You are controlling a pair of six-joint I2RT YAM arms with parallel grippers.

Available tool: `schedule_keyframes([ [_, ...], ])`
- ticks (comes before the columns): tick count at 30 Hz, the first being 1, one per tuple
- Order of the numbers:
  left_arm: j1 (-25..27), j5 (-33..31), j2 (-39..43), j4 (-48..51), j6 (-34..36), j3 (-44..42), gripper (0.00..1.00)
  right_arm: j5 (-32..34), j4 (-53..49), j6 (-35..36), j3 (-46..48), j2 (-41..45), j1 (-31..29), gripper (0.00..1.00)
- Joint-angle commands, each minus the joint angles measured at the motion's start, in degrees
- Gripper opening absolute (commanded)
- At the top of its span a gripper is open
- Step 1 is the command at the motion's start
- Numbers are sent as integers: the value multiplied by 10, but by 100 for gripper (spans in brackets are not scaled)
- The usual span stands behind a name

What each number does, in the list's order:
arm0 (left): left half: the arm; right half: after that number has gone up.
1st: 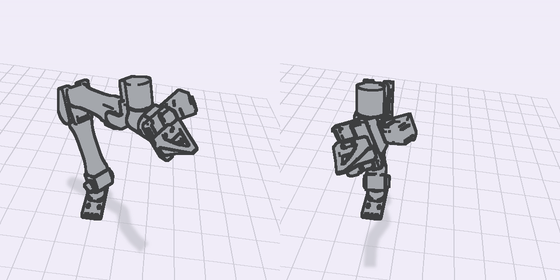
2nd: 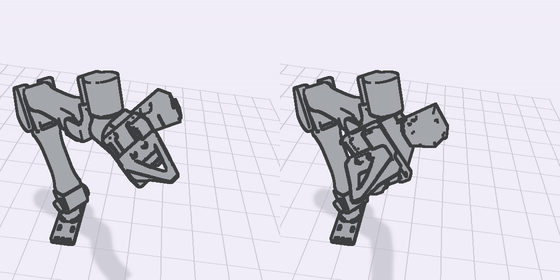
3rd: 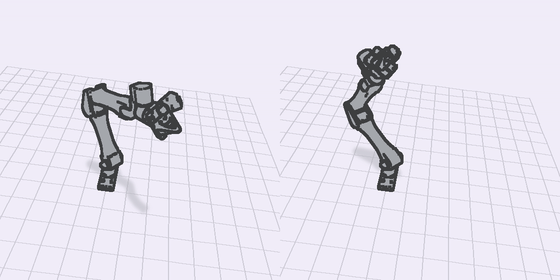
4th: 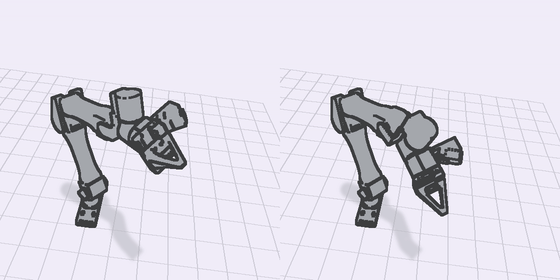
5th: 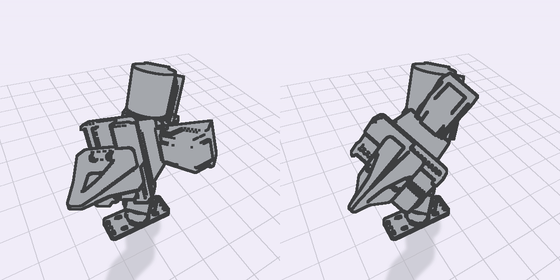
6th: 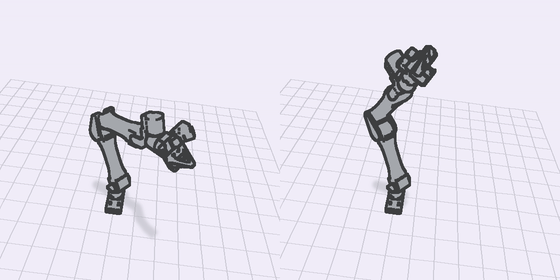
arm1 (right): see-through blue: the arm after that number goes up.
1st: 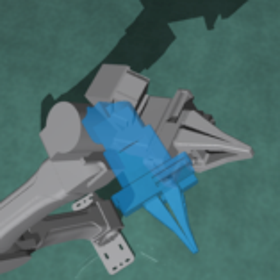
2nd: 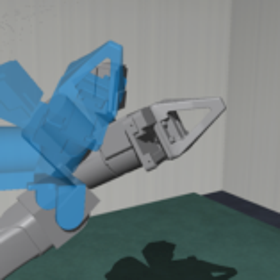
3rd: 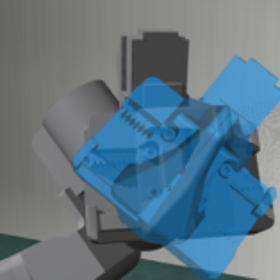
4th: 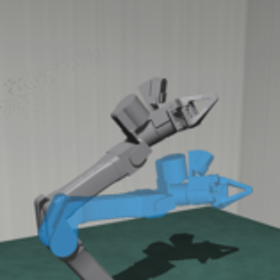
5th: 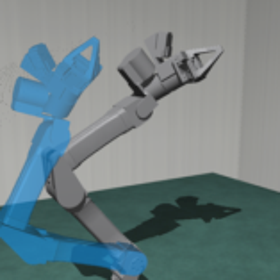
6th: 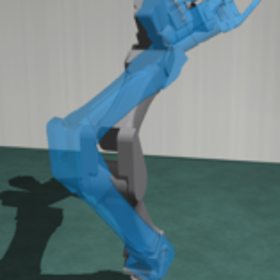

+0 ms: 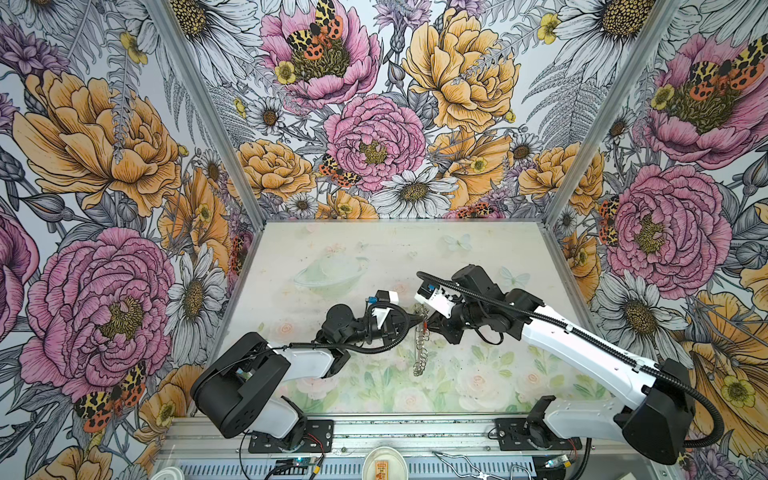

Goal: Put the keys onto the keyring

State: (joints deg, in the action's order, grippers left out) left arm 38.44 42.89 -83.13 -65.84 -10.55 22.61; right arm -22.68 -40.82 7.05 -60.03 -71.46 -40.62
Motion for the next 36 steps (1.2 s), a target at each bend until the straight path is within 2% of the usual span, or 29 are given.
schedule_keyframes([
  [1, -8, 6, 19, -23, -3, 2, 0, -3, 20, 14, 13, 37, 7, 15],
  [8, -18, 39, 34, -9, -6, 2, 0, -10, 26, 31, 28, 64, 8, 17],
  [14, -19, 70, 30, -9, -16, 8, 0, -22, 62, 33, 39, 86, 8, 25],
  [26, -16, 80, 23, -13, -24, 17, 0, -46, 92, 16, 50, 72, 4, 35],
  [36, -15, 82, 16, -32, -36, 15, 0, -80, 95, 21, 52, 60, 3, 12],
])
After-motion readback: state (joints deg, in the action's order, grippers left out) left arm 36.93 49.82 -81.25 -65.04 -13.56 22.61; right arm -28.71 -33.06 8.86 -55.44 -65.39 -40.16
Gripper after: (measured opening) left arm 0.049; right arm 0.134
